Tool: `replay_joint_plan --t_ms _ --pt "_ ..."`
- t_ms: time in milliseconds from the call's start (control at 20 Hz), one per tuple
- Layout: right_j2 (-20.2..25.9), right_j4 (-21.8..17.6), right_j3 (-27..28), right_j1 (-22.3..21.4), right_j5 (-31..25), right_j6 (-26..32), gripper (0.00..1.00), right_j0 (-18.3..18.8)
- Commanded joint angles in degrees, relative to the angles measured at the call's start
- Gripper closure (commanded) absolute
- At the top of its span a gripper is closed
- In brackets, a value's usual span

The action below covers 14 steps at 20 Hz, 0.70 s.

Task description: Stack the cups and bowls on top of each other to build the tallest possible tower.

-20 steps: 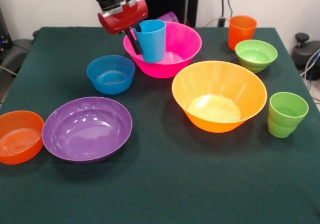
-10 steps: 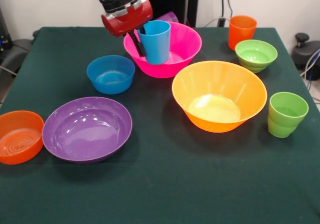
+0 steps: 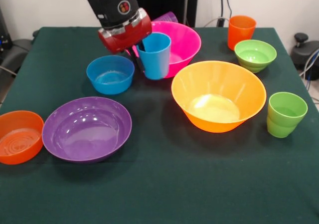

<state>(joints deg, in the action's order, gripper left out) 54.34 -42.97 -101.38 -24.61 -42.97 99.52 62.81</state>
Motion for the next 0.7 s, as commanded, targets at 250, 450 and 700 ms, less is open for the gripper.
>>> replay_joint_plan --t_ms 250,450,700 --pt "-1.4 -0.6 17.8 9.3 -8.7 2.9 1.0 -5.3" --pt "-1.8 -1.4 17.9 8.7 -8.5 0.7 1.0 -6.5" --pt "-1.8 -2.0 17.3 8.7 -7.4 0.2 1.0 -6.6"
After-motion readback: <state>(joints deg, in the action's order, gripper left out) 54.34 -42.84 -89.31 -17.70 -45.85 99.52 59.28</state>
